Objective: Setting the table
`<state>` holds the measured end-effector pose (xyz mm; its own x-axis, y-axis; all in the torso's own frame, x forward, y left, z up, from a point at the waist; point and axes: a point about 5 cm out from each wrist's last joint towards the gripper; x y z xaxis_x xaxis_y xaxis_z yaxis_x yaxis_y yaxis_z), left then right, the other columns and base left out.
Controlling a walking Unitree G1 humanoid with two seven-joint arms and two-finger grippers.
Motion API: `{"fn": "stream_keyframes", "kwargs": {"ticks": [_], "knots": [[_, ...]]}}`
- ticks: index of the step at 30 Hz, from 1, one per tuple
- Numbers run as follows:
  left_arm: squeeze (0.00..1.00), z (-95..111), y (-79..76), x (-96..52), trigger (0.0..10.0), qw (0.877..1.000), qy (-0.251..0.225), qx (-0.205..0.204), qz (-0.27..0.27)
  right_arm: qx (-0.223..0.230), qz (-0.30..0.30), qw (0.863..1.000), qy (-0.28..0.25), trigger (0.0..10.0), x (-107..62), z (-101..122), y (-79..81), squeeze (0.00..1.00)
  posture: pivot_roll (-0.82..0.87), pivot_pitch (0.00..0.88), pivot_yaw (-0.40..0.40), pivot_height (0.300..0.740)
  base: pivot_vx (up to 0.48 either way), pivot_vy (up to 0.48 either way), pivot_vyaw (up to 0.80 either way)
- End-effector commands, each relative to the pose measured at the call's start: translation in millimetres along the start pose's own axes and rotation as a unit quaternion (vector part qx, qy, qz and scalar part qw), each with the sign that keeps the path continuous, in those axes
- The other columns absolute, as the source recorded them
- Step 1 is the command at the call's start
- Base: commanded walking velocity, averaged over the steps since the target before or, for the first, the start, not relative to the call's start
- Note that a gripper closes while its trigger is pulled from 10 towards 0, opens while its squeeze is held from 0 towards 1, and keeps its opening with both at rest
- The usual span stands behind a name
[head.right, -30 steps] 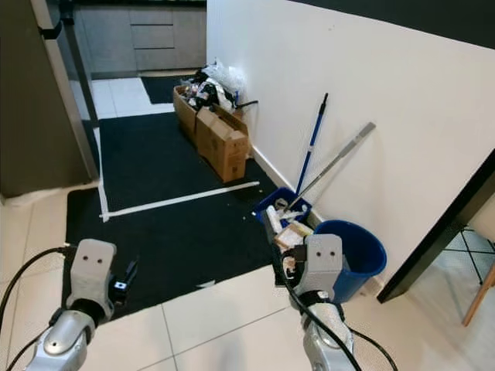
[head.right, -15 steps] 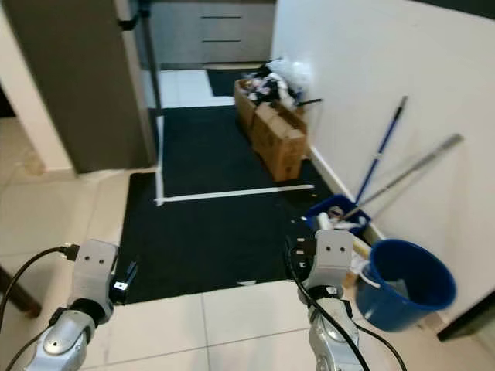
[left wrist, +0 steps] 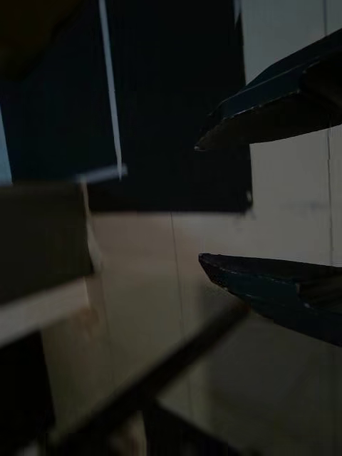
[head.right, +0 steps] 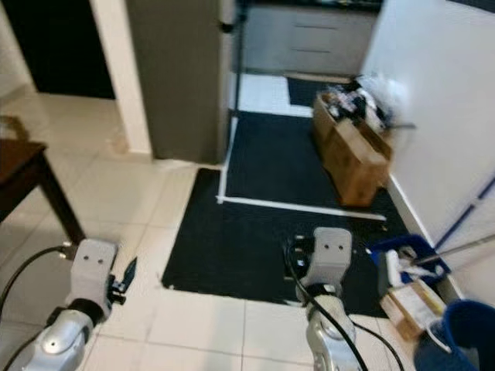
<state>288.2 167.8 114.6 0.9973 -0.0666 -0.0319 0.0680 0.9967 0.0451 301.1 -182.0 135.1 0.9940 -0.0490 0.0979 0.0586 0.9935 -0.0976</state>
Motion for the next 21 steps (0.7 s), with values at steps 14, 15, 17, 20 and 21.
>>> {"fn": "stream_keyframes", "kwargs": {"ticks": [14, 15, 17, 20, 21], "knots": [[0.00, -8.4, -0.8, -1.7, 10.0, 1.000, 0.017, 0.004, -0.001, 0.002, -0.004, 1.000, 0.010, 10.0, -0.9, -5.5, -2.0, 0.00, 0.08, 0.051, 0.050, 0.740, 0.000, 0.000, 0.79], [0.00, -8.2, -0.5, -1.6, 10.0, 1.000, 0.017, 0.005, -0.001, 0.003, -0.004, 1.000, 0.010, 10.0, -0.8, -5.3, -2.0, 0.00, 0.08, 0.055, 0.050, 0.740, 0.000, 0.000, 0.79], [0.00, -8.1, -0.3, -1.5, 10.0, 1.000, 0.017, 0.005, 0.000, 0.003, -0.004, 1.000, 0.010, 10.0, -0.8, -5.4, -2.0, 0.00, 0.08, 0.056, 0.051, 0.740, 0.000, 0.000, 0.79], [0.00, -8.0, 0.0, -1.3, 10.0, 1.000, 0.017, 0.006, 0.001, 0.003, -0.004, 1.000, 0.010, 10.0, -0.9, -5.4, -1.9, 0.00, 0.08, 0.054, 0.051, 0.740, 0.000, 0.000, 0.79], [0.00, -7.9, 0.1, -1.3, 10.0, 1.000, 0.017, 0.006, 0.001, 0.003, -0.004, 1.000, 0.010, 10.0, -1.0, -5.4, -1.9, 0.00, 0.08, 0.054, 0.051, 0.740, 0.000, 0.000, 0.79]]}}
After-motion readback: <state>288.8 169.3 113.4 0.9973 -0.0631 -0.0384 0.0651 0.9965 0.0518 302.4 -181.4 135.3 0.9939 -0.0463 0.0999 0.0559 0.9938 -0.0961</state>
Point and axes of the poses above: a point about 5 cm out from each wrist's last joint towards the gripper, its own x axis pointing out of the wrist towards the gripper, its own z axis along the axis of the wrist's last joint, y = z × x, and after that the axes turned 8 degrees about -x, right-handed
